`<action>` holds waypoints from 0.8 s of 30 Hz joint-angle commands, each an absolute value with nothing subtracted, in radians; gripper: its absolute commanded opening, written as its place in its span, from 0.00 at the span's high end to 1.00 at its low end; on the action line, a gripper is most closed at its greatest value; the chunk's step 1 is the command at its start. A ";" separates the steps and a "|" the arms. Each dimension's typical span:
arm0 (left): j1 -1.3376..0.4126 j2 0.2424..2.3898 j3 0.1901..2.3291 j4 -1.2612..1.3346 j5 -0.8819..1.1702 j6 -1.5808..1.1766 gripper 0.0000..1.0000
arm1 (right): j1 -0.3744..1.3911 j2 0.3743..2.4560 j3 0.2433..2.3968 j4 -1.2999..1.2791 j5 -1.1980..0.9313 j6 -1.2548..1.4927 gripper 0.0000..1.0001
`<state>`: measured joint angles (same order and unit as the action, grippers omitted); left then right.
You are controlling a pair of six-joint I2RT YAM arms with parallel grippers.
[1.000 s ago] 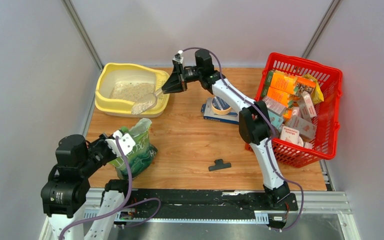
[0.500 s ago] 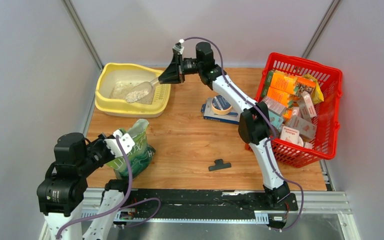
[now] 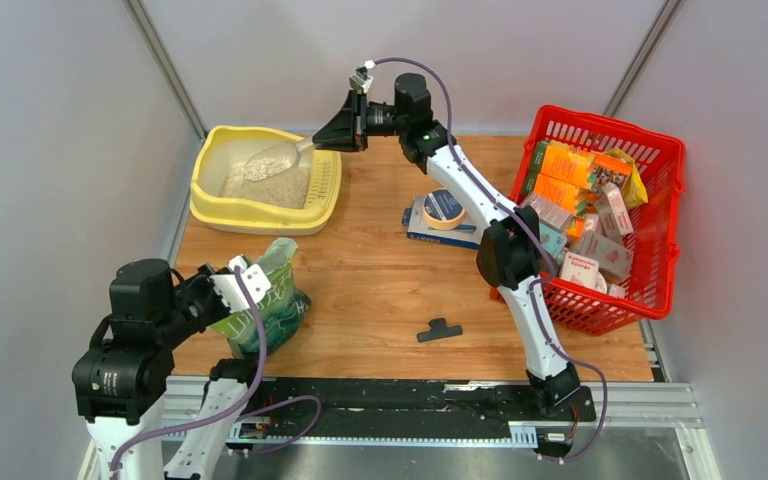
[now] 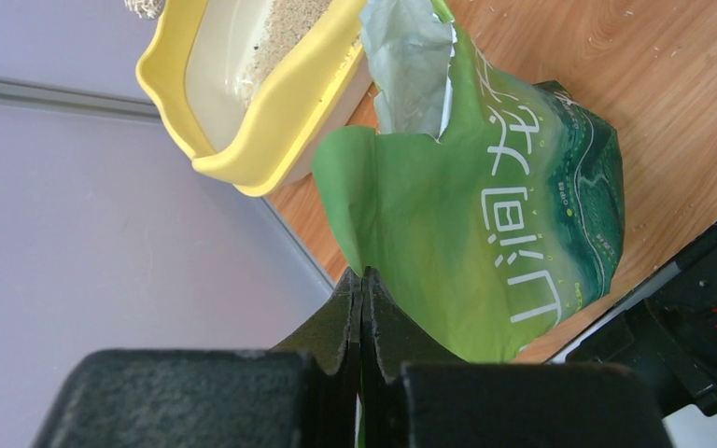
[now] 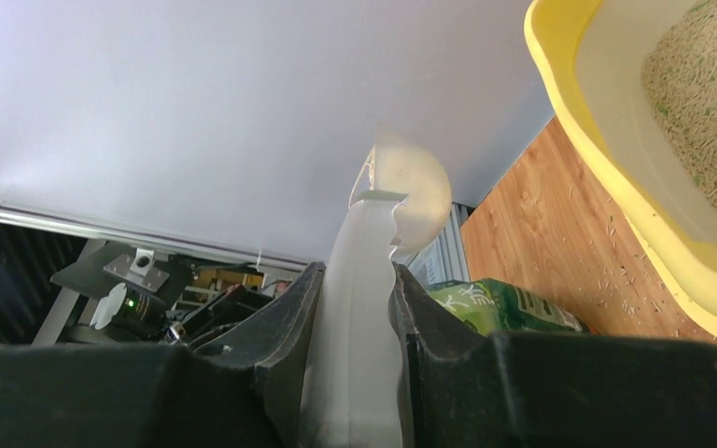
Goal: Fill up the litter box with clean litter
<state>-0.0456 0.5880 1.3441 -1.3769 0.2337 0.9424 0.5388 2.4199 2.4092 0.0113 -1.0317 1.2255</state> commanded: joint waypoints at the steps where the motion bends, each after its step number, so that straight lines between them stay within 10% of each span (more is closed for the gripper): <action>1: -0.043 0.598 1.396 -1.350 0.219 0.974 1.00 | 0.480 2.625 2.479 0.037 -0.944 1.209 1.00; 24: -0.043 0.594 1.368 -1.368 0.235 0.953 1.00 | 0.512 2.744 2.476 -0.086 -0.706 1.080 1.00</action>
